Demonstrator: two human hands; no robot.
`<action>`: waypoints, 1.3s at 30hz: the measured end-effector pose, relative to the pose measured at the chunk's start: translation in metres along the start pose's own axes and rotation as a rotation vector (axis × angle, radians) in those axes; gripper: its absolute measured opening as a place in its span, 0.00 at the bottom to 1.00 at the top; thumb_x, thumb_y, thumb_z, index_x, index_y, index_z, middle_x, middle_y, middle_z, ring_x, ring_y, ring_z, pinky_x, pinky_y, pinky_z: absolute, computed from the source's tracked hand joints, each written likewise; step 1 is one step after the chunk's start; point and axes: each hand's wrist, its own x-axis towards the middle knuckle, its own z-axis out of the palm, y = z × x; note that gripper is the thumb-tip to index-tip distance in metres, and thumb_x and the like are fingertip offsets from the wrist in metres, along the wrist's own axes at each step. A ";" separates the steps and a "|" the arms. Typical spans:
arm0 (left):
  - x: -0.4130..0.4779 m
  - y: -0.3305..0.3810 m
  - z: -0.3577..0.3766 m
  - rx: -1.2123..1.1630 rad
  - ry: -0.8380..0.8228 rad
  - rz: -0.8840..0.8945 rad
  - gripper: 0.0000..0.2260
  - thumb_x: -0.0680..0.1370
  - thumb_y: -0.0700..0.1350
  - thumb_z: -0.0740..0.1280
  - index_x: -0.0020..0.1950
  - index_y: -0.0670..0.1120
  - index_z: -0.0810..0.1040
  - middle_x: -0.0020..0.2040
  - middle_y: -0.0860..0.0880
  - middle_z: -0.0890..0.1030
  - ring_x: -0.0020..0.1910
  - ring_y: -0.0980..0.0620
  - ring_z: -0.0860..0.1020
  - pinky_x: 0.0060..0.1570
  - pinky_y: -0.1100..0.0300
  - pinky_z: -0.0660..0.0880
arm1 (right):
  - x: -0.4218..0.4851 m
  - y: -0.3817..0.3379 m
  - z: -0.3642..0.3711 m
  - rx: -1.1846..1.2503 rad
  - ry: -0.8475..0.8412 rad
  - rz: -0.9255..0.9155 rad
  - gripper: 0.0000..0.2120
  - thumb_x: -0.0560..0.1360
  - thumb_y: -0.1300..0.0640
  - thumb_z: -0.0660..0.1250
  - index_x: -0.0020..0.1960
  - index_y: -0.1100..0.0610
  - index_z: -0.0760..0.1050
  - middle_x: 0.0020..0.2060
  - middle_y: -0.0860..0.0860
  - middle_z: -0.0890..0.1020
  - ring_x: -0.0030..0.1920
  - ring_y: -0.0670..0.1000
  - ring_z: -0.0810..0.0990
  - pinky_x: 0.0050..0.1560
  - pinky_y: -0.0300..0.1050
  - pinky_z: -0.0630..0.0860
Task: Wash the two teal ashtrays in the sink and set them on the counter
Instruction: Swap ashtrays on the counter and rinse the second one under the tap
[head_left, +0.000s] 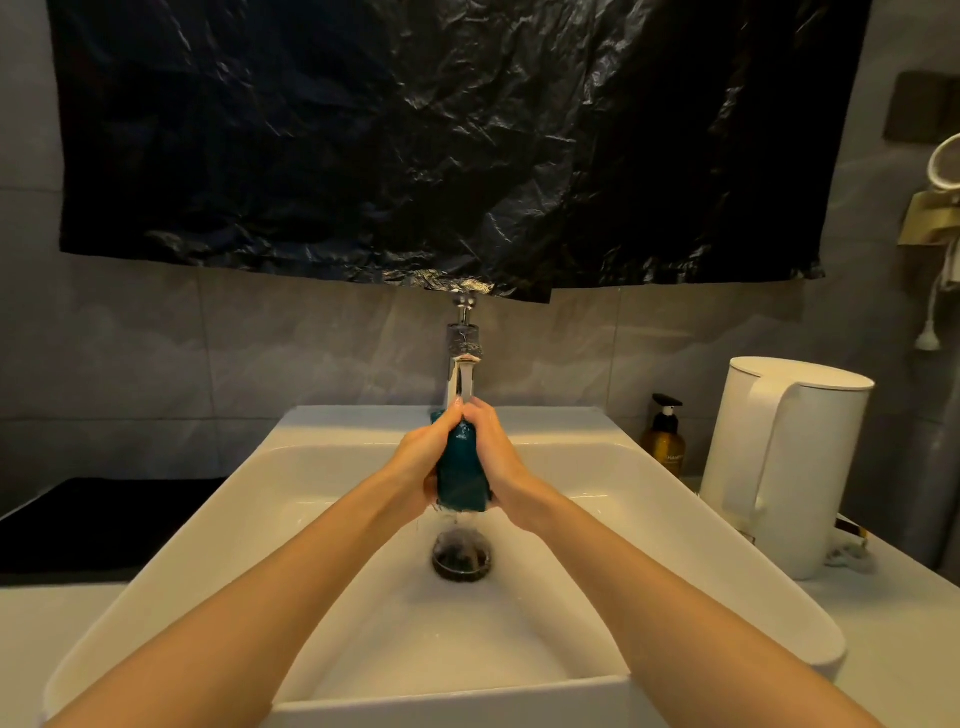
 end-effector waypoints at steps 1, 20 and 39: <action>0.000 0.001 -0.001 0.000 0.000 0.001 0.15 0.77 0.58 0.62 0.51 0.48 0.77 0.47 0.48 0.80 0.46 0.49 0.79 0.56 0.48 0.75 | 0.000 0.001 0.003 0.012 0.000 0.012 0.23 0.77 0.35 0.52 0.69 0.41 0.63 0.61 0.53 0.74 0.58 0.53 0.75 0.60 0.56 0.76; -0.007 0.008 -0.008 -0.192 -0.080 -0.056 0.12 0.81 0.47 0.60 0.61 0.44 0.74 0.52 0.43 0.79 0.50 0.47 0.78 0.43 0.56 0.78 | -0.008 -0.003 -0.013 -0.010 -0.096 -0.139 0.21 0.81 0.49 0.52 0.73 0.41 0.59 0.62 0.52 0.73 0.58 0.51 0.74 0.55 0.44 0.73; -0.006 -0.001 -0.007 -0.144 -0.092 0.019 0.13 0.81 0.47 0.59 0.64 0.45 0.72 0.57 0.44 0.78 0.56 0.47 0.76 0.55 0.53 0.75 | -0.007 -0.008 -0.009 0.102 -0.054 0.112 0.20 0.76 0.35 0.58 0.67 0.37 0.64 0.60 0.53 0.75 0.57 0.56 0.76 0.50 0.58 0.79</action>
